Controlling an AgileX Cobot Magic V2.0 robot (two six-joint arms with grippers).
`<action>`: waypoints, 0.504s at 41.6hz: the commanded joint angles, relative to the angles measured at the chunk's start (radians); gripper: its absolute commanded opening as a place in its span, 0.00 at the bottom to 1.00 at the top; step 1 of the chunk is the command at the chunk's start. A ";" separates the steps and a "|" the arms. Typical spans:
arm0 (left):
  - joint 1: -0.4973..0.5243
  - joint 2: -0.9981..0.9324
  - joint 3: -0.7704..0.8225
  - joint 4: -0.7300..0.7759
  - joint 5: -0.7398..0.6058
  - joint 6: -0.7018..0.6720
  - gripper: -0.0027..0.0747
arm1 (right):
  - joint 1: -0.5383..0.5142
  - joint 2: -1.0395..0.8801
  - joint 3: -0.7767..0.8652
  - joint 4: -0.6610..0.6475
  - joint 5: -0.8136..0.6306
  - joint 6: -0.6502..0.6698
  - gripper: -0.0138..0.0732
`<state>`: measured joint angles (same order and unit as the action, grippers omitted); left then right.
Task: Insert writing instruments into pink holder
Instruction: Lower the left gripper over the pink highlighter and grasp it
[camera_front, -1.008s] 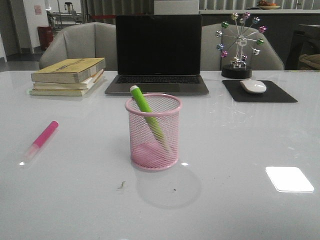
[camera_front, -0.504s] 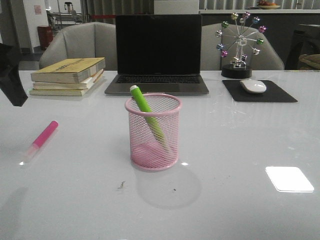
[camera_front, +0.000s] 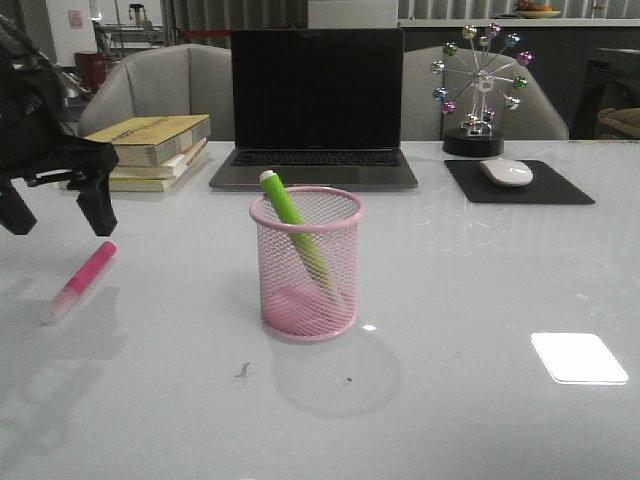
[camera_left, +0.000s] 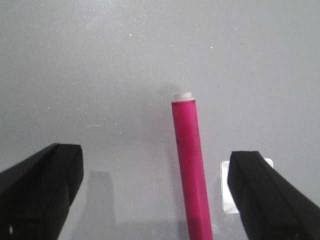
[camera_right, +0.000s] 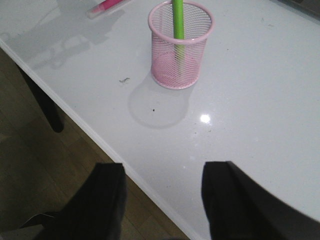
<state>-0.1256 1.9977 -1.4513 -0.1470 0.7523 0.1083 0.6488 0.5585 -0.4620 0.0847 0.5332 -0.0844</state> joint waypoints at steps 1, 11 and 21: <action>-0.016 -0.010 -0.069 0.003 0.005 -0.009 0.85 | -0.001 0.000 -0.028 -0.003 -0.070 -0.005 0.69; -0.040 0.021 -0.100 0.057 0.001 -0.075 0.78 | -0.001 0.000 -0.028 -0.003 -0.069 -0.005 0.69; -0.044 0.058 -0.104 0.071 0.015 -0.086 0.62 | -0.001 0.000 -0.028 -0.003 -0.069 -0.005 0.69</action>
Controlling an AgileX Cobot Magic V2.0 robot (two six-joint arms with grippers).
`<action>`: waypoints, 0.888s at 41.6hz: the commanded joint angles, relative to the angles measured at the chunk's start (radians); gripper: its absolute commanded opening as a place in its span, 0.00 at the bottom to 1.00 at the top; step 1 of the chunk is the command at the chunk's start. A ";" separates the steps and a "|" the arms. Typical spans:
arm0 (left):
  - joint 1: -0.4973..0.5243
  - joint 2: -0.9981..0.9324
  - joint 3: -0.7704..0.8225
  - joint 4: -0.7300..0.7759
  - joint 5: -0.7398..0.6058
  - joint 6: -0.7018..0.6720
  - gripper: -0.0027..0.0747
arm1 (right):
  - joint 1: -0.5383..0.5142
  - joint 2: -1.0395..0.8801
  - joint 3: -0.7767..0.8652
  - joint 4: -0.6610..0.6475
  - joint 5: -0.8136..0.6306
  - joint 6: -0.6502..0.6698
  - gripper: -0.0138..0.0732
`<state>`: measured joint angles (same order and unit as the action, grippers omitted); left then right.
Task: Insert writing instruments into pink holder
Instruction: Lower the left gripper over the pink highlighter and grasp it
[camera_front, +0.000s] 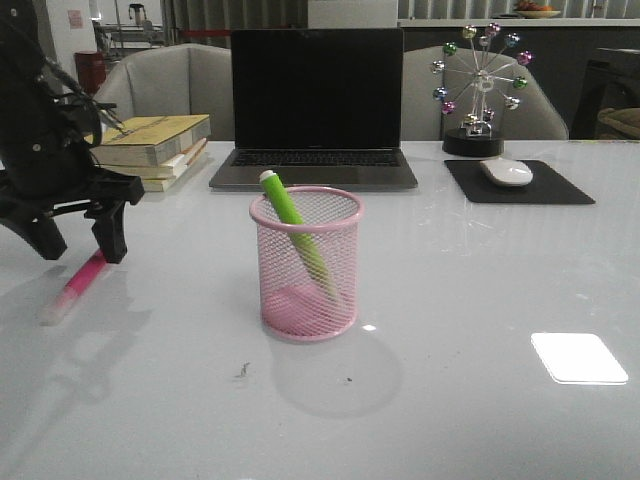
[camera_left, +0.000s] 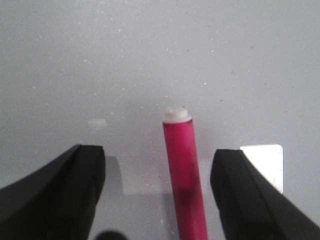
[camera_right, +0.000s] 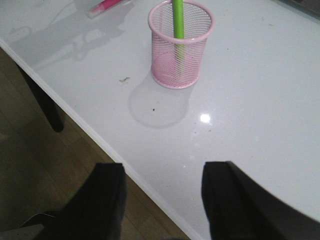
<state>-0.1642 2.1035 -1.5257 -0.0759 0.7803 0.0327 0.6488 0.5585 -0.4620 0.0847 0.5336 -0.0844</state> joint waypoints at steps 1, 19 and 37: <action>-0.006 -0.045 -0.029 0.000 -0.012 -0.012 0.62 | -0.001 0.000 -0.028 -0.003 -0.069 -0.005 0.69; -0.006 -0.043 -0.029 -0.004 0.017 -0.013 0.31 | -0.001 0.000 -0.028 -0.003 -0.069 -0.005 0.69; -0.020 -0.187 0.031 -0.004 -0.021 -0.003 0.15 | -0.001 0.000 -0.028 -0.003 -0.069 -0.005 0.69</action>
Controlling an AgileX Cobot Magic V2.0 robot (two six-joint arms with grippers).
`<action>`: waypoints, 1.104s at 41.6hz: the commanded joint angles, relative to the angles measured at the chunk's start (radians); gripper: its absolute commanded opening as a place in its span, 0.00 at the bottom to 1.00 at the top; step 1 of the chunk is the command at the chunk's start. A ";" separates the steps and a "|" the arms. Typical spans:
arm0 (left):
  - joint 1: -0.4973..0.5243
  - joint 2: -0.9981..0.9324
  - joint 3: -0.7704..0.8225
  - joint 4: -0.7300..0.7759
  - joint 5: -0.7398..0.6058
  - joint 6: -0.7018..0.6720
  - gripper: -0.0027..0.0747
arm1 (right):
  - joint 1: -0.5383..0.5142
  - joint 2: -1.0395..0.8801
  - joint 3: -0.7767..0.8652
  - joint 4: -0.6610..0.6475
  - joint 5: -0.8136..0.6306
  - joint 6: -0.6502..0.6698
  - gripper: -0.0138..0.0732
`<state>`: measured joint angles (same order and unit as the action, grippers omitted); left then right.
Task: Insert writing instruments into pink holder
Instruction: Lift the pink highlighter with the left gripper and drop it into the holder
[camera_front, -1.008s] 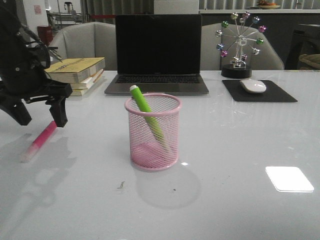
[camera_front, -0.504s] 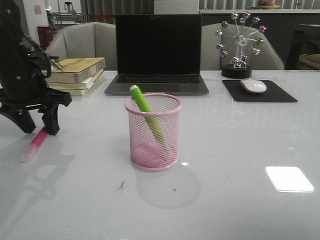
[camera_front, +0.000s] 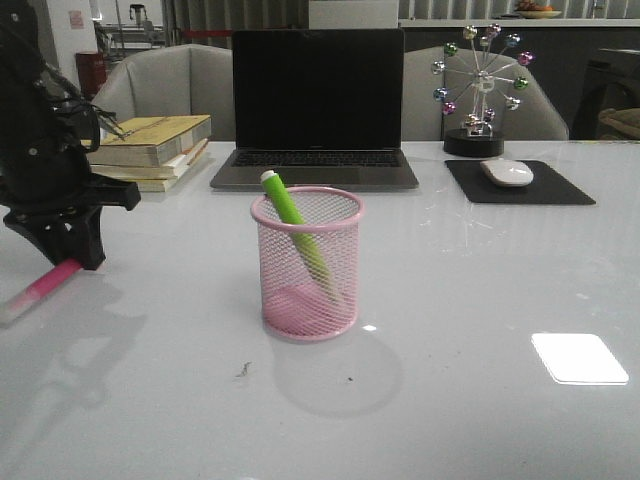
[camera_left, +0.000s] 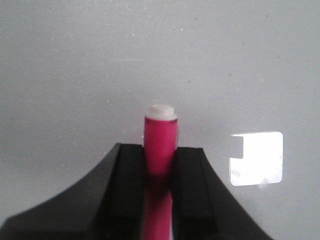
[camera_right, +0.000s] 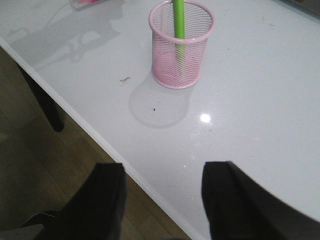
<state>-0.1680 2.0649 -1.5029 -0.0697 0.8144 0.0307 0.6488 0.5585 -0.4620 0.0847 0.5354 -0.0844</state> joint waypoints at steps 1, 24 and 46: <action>-0.023 -0.187 0.037 -0.010 -0.087 0.007 0.15 | -0.001 0.000 -0.028 -0.003 -0.071 -0.005 0.69; -0.414 -0.763 0.667 -0.053 -1.228 0.043 0.15 | -0.001 0.000 -0.028 -0.003 -0.071 -0.005 0.69; -0.642 -0.349 0.666 -0.053 -1.895 0.025 0.15 | -0.001 0.000 -0.028 -0.003 -0.071 -0.005 0.69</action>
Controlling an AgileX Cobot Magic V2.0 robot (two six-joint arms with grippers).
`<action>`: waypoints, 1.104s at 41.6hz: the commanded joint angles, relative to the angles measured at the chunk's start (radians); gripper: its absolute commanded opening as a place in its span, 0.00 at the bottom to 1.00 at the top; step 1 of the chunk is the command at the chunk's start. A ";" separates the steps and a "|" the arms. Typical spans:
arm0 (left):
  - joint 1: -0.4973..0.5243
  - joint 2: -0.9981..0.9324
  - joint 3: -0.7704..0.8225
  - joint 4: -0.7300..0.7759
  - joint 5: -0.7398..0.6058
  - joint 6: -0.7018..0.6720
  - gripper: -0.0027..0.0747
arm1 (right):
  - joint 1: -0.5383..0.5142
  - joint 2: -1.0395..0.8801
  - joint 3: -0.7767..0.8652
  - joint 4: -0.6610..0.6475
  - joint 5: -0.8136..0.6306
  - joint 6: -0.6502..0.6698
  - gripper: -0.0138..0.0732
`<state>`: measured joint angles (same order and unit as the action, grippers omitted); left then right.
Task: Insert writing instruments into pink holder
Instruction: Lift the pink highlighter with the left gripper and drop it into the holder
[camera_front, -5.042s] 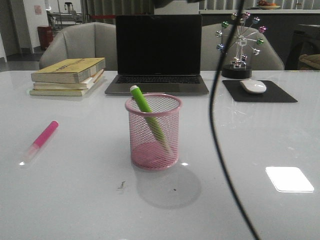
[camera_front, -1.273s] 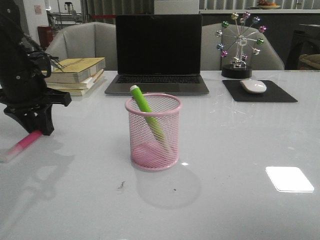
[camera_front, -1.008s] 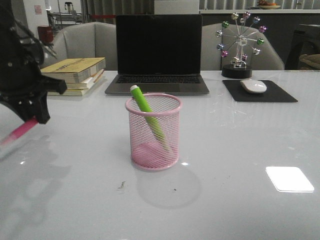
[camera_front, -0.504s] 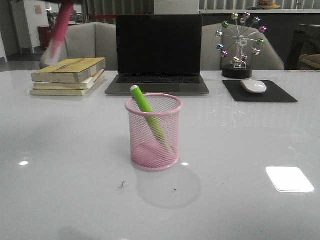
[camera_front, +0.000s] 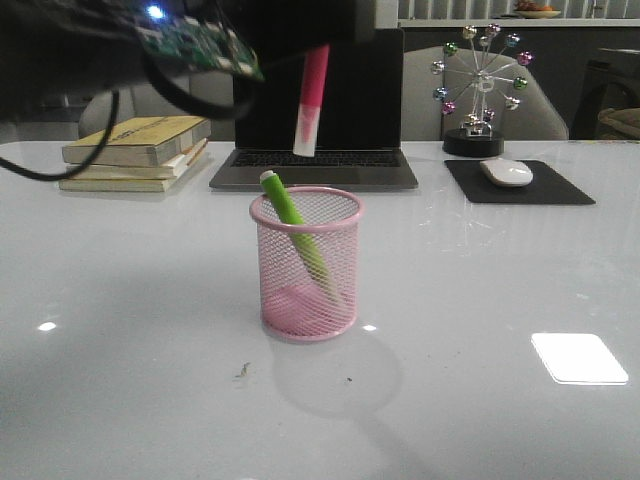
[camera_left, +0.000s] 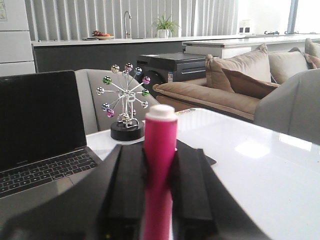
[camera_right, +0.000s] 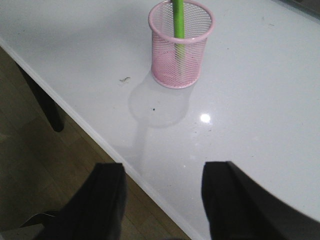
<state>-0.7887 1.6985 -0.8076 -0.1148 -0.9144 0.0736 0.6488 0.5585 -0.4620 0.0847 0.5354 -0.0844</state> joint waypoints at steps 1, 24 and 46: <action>-0.023 0.031 -0.029 -0.008 -0.177 -0.027 0.15 | -0.001 0.000 -0.028 -0.003 -0.071 -0.005 0.69; -0.030 0.131 -0.029 -0.016 -0.178 -0.034 0.52 | -0.001 0.000 -0.028 -0.003 -0.071 -0.005 0.69; -0.030 -0.225 -0.029 -0.003 0.476 0.007 0.52 | -0.001 0.000 -0.028 -0.003 -0.071 -0.005 0.69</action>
<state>-0.8114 1.6103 -0.8094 -0.1262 -0.5559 0.0747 0.6488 0.5585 -0.4620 0.0847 0.5354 -0.0844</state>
